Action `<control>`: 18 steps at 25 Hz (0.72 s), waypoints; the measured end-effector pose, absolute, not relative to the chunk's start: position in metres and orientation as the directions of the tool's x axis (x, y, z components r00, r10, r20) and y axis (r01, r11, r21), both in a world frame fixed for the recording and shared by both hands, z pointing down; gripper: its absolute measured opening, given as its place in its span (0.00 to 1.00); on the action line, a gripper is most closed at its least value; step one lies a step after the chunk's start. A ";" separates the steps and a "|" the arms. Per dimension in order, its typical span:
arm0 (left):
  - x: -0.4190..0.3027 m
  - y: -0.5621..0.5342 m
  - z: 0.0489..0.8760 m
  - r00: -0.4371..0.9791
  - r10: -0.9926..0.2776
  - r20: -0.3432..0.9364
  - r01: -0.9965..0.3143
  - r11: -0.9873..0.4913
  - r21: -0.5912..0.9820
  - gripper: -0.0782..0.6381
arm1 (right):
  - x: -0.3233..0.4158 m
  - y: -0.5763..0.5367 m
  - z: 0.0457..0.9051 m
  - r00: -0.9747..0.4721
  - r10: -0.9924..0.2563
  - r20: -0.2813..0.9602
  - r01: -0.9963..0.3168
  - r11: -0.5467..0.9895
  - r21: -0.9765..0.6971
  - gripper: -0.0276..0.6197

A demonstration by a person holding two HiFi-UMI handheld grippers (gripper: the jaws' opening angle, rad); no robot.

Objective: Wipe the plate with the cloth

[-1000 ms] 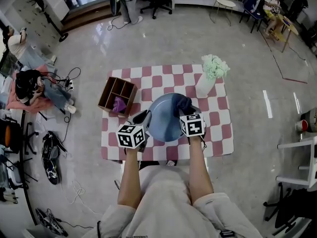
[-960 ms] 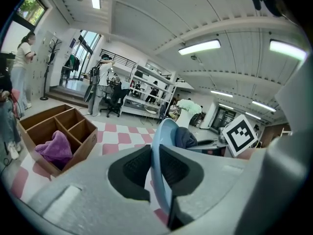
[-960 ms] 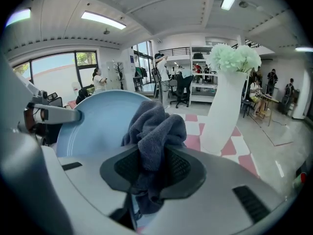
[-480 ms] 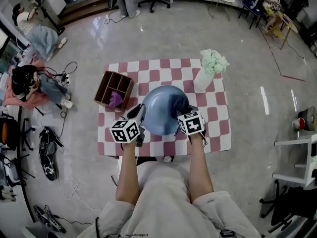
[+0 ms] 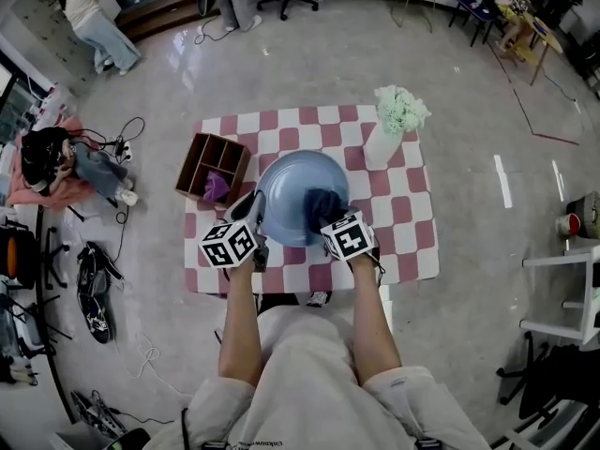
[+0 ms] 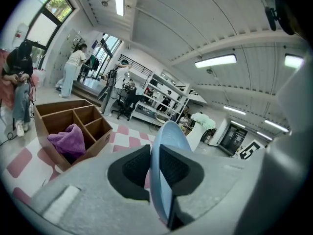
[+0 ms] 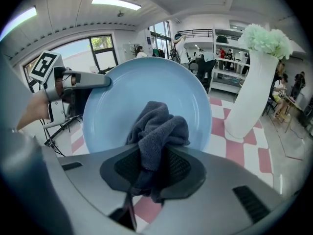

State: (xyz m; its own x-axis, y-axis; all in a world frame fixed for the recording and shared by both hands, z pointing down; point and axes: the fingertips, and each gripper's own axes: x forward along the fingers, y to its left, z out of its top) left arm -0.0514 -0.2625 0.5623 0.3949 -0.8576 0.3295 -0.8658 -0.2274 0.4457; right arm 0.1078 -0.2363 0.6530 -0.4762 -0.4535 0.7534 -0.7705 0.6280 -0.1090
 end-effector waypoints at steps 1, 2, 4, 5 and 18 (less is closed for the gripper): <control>-0.051 -0.263 0.562 0.394 -0.860 0.326 -0.864 -0.224 0.452 0.18 | 0.105 -0.233 0.653 -0.479 -0.447 0.755 -0.764 0.636 -0.109 0.22; -0.051 -0.264 0.562 0.392 -0.862 0.322 -0.861 -0.219 0.459 0.18 | 0.102 -0.231 0.653 -0.482 -0.441 0.757 -0.756 0.646 -0.105 0.22; -0.052 -0.266 0.564 0.387 -0.866 0.317 -0.855 -0.208 0.475 0.18 | 0.094 -0.228 0.650 -0.489 -0.432 0.758 -0.738 0.667 -0.096 0.22; -0.051 -0.266 0.564 0.388 -0.866 0.316 -0.851 -0.205 0.483 0.18 | 0.089 -0.226 0.648 -0.495 -0.426 0.757 -0.731 0.675 -0.097 0.22; -0.025 -0.262 0.563 0.467 -0.825 0.318 -0.824 -0.275 0.496 0.19 | 0.027 -0.208 0.623 -0.562 -0.405 0.721 -0.639 0.766 -0.067 0.22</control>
